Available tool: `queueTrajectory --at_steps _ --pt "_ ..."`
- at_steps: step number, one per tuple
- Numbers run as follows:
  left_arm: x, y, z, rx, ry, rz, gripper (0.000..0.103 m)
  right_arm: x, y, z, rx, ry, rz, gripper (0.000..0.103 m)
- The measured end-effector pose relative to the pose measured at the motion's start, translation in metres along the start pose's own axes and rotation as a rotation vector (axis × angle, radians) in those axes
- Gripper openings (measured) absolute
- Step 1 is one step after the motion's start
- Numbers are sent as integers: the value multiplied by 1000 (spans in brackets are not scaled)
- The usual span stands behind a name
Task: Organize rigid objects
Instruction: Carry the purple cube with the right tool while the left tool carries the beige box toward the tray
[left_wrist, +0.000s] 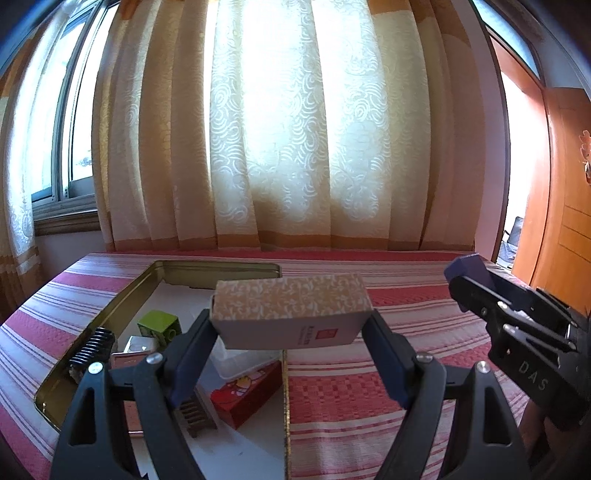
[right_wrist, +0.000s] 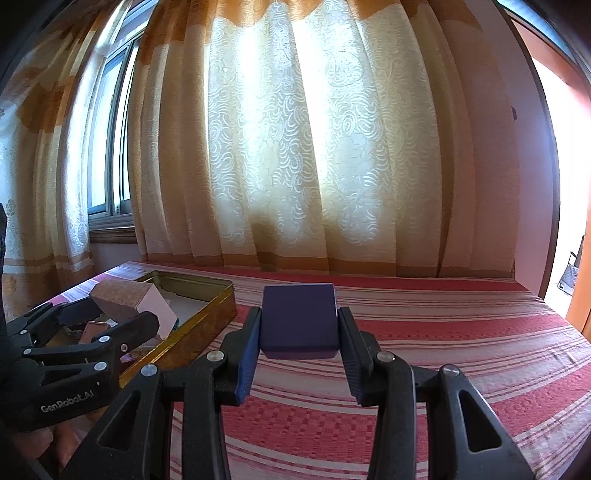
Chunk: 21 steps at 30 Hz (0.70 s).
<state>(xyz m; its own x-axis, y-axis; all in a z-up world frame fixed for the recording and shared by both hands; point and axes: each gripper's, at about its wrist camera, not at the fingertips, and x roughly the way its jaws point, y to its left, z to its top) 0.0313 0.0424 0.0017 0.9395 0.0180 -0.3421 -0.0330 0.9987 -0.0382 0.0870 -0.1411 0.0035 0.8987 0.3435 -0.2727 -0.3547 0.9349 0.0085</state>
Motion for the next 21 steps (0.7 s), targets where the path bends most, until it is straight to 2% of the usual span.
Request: queueTrajectory --at_steps 21 --pt "-9 20 0 -21 -26 26 81 4 27 0 -23 0 62 43"
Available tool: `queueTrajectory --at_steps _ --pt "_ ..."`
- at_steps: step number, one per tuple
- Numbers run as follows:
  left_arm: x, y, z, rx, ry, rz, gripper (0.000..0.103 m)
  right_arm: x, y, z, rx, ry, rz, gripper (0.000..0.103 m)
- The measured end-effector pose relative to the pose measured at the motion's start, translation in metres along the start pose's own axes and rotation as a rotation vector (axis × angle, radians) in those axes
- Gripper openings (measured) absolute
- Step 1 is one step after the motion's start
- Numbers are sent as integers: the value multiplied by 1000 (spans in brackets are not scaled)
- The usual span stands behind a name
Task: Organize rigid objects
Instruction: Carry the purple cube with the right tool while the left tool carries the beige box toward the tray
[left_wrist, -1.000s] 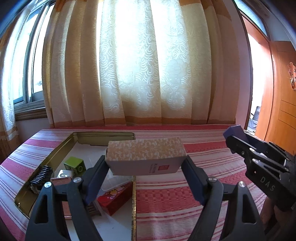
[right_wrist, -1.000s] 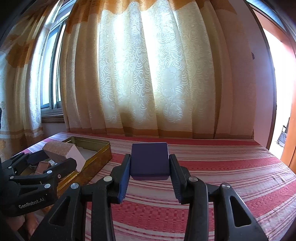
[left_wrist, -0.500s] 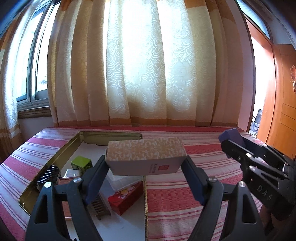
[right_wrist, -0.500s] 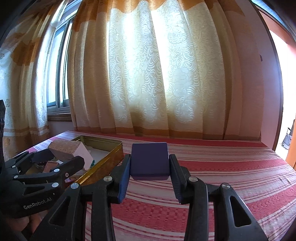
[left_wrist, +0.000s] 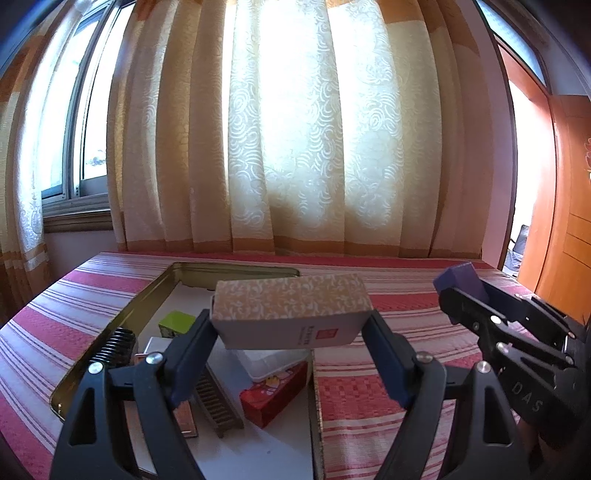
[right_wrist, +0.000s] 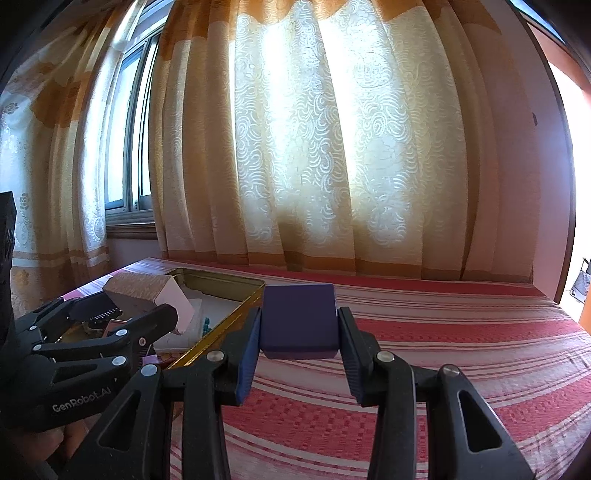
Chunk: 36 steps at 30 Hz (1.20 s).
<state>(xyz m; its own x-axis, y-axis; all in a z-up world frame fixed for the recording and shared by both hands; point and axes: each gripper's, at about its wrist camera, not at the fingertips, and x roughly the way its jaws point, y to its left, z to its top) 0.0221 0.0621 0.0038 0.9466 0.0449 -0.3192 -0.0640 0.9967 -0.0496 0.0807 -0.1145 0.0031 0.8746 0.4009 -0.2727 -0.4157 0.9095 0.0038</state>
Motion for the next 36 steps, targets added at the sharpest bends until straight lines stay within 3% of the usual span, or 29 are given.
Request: queueTrajectory --at_steps 36 --pt "-9 37 2 -35 -17 60 81 10 47 2 -29 5 82 43"
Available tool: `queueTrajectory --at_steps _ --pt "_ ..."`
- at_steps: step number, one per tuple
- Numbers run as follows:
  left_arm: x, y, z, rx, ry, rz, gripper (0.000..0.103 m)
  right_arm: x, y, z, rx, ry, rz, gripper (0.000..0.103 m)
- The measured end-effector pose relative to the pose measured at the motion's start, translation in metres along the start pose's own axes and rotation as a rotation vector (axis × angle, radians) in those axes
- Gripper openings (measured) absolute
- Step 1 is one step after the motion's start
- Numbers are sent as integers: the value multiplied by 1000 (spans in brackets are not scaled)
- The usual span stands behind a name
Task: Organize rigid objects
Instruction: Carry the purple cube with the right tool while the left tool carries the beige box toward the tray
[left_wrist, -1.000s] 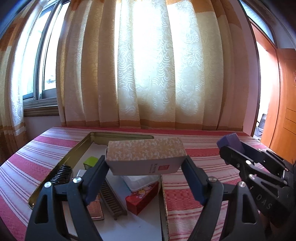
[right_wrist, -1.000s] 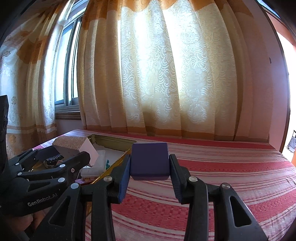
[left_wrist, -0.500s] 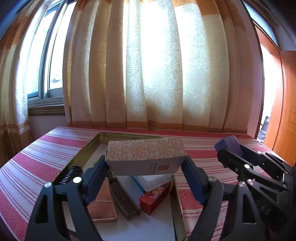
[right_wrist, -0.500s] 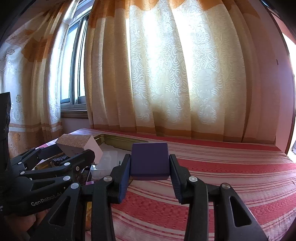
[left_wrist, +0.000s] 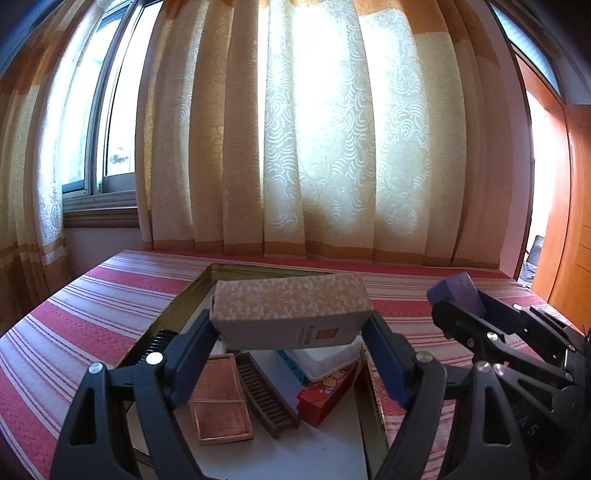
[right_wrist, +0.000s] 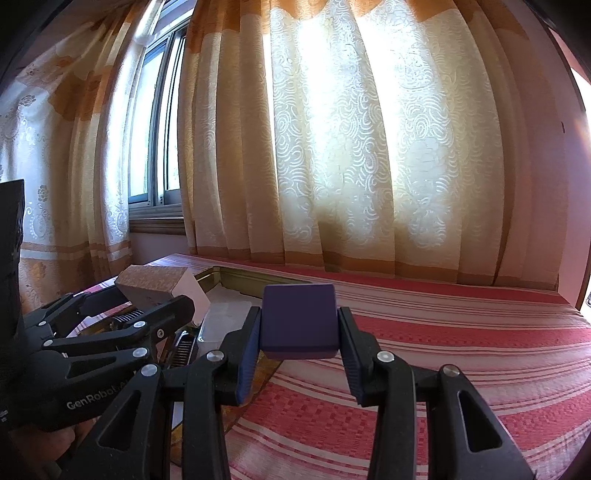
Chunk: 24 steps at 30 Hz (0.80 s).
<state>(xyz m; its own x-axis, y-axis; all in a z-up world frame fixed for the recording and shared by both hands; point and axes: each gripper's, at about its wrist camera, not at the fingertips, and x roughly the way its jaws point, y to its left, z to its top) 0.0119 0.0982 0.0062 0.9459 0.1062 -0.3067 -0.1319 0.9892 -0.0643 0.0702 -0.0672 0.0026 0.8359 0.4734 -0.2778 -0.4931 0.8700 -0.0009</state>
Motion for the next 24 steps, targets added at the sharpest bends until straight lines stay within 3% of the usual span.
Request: queueTrajectory --at_steps 24 --pt "-5 36 1 -32 -3 80 81 12 24 1 -30 19 60 43"
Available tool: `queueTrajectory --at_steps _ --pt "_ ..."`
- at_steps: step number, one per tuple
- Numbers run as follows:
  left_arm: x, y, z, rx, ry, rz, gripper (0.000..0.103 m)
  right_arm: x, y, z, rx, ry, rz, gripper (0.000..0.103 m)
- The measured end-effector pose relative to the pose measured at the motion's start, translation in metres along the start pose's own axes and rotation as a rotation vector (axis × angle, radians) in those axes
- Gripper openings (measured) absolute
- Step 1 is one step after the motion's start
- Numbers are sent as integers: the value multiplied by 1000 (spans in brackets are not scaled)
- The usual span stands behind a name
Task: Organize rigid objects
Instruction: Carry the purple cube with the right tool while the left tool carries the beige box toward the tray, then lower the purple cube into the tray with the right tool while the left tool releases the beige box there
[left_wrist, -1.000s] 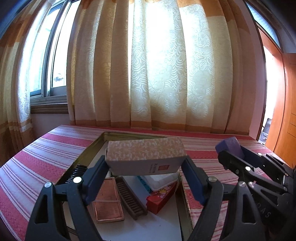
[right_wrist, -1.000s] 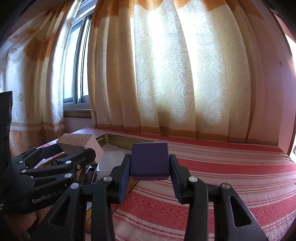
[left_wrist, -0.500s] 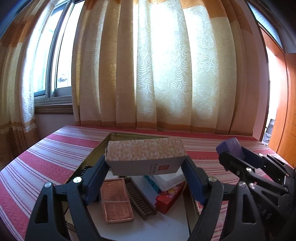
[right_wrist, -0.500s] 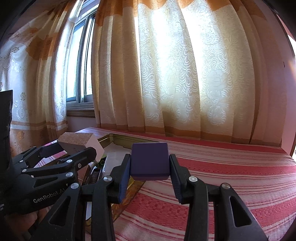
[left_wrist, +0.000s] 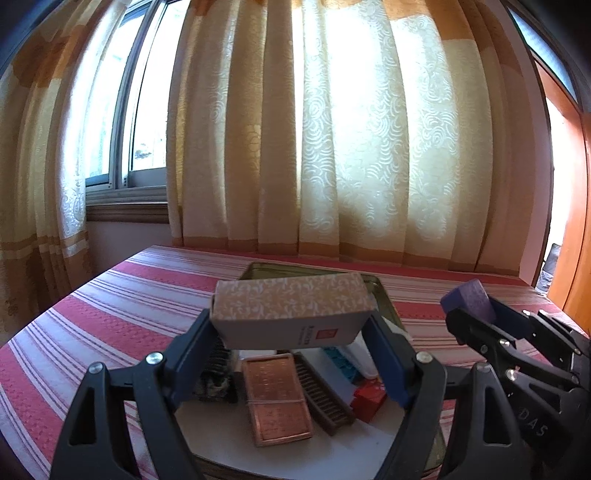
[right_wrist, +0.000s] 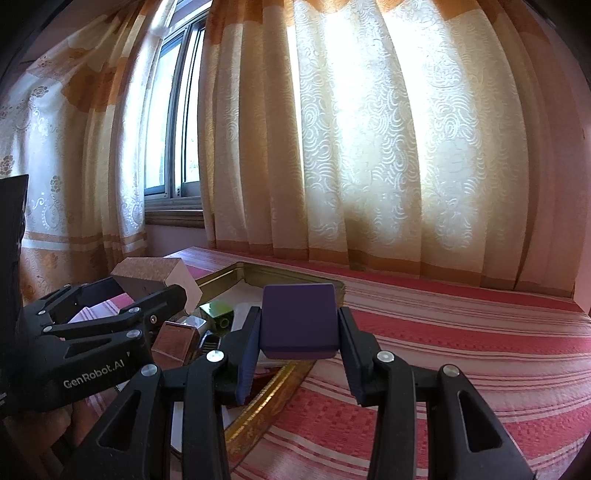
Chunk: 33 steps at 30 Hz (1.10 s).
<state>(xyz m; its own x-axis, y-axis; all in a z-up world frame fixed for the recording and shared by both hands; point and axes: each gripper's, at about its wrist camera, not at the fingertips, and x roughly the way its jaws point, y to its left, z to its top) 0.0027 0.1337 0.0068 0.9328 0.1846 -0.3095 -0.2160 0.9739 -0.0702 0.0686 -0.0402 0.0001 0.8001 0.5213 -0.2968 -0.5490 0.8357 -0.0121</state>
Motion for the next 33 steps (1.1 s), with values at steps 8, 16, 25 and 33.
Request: queueTrajectory --at_steps 8,16,25,33 --pt "0 13 1 -16 9 22 81 10 9 2 -5 24 28 43" --pt "9 17 1 -7 46 49 81 25 10 4 6 62 66 43" --pt "17 32 4 -13 77 77 81 49 29 9 -15 117 135 43" --pt "24 45 3 -38 110 84 81 65 35 18 9 131 173 43"
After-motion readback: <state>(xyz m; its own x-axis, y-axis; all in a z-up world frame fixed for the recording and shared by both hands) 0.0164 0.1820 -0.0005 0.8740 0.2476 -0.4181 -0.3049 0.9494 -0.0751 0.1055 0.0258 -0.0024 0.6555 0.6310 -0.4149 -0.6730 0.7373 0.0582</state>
